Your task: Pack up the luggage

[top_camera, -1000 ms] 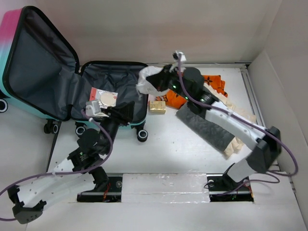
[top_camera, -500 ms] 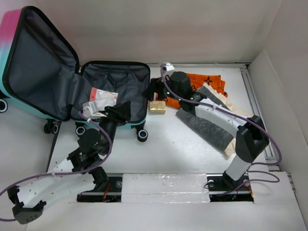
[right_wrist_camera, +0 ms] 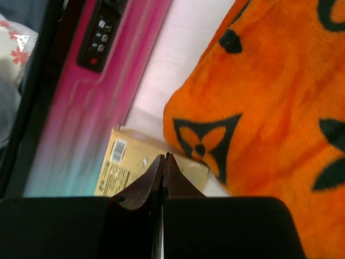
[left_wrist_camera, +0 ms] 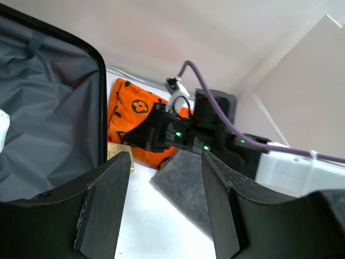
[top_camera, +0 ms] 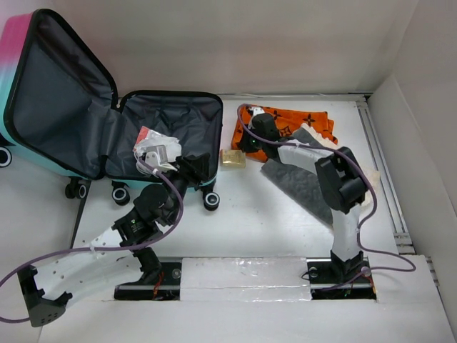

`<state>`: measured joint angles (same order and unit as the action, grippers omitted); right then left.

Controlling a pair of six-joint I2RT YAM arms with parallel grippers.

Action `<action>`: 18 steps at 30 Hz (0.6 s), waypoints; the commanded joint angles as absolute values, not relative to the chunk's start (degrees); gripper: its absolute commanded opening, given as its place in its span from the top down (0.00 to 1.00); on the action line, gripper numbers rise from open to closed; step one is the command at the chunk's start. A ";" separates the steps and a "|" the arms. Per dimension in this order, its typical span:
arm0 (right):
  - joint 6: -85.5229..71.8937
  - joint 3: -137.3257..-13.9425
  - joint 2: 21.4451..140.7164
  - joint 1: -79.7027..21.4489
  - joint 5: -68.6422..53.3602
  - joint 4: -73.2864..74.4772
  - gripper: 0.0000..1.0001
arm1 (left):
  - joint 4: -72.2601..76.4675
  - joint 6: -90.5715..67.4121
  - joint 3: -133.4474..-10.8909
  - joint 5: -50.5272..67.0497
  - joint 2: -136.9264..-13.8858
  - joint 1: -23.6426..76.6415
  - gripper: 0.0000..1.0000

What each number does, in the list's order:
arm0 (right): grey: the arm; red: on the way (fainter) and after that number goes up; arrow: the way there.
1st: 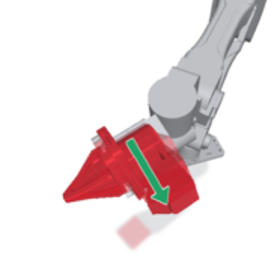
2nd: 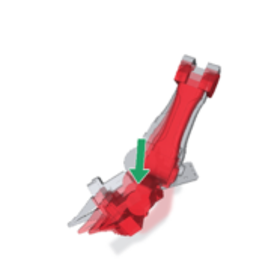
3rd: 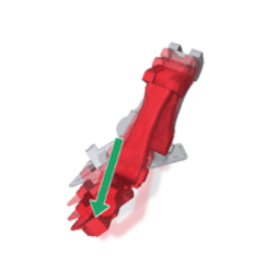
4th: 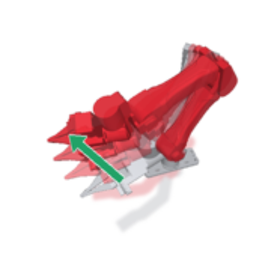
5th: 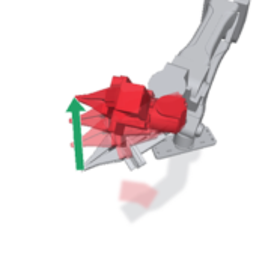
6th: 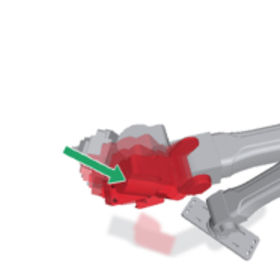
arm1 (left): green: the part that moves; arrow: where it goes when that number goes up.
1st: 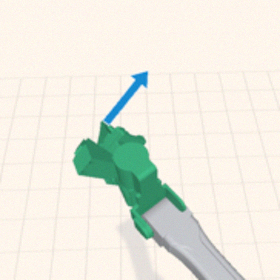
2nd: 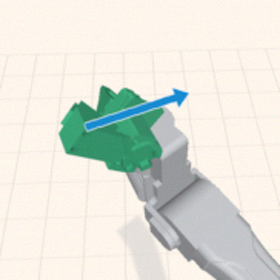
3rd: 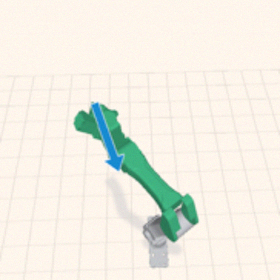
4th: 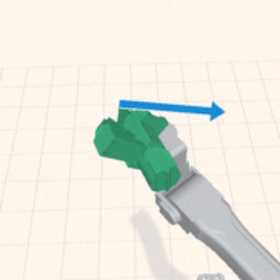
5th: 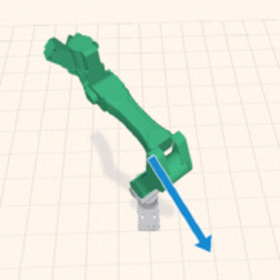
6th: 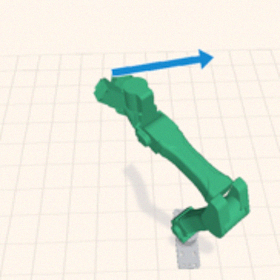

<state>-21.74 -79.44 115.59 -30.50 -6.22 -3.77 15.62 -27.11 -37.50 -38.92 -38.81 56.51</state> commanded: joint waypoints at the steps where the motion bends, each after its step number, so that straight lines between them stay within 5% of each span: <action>1: -20.39 -85.95 117.75 -30.76 -6.33 -3.78 1.00 | 17.05 -27.16 -37.35 -37.44 -38.32 56.51 0.49; 9: -19.34 -96.24 126.21 -32.51 -4.31 3.95 1.00 | 16.17 -27.77 -37.44 -36.39 -38.94 56.51 0.50; 18: -19.34 -82.54 120.60 -36.04 -0.71 0.44 1.00 | 17.32 -27.25 -36.91 -36.39 -39.63 56.51 0.51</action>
